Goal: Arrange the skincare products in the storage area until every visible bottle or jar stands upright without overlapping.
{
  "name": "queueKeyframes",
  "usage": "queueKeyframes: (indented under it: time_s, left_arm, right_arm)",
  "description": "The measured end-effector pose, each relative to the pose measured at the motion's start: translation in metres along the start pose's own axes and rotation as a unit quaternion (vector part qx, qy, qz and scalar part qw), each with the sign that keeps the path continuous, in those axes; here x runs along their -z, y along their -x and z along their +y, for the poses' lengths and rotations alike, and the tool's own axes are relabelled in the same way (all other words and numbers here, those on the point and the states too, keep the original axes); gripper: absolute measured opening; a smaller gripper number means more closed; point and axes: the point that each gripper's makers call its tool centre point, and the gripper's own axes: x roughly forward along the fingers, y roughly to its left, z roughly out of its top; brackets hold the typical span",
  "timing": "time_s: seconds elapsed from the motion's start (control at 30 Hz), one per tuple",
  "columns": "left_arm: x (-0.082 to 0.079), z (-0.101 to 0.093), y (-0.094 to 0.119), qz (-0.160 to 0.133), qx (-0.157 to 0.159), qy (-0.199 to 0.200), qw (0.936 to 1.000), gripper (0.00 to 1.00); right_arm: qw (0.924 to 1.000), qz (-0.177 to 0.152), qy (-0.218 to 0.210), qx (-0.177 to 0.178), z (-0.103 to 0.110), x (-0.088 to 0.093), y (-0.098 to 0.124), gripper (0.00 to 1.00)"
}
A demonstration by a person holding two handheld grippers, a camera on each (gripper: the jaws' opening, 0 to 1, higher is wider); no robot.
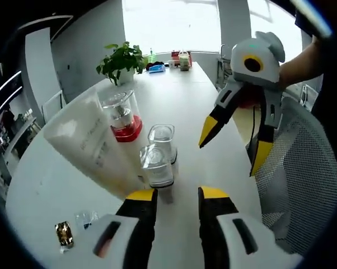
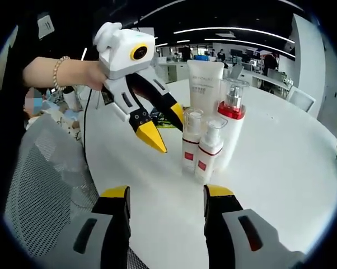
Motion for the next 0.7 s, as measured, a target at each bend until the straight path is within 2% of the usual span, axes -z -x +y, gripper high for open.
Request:
queueKeyframes:
  time_s: [0.7]
  left_arm:
    - [0.0076,0.0040,-0.0072,0.011,0.002,-0.002,0.9999,0.33]
  right_arm:
    - [1.0000,0.002,-0.002,0.004,-0.0001,0.0014,0.0009,0.52]
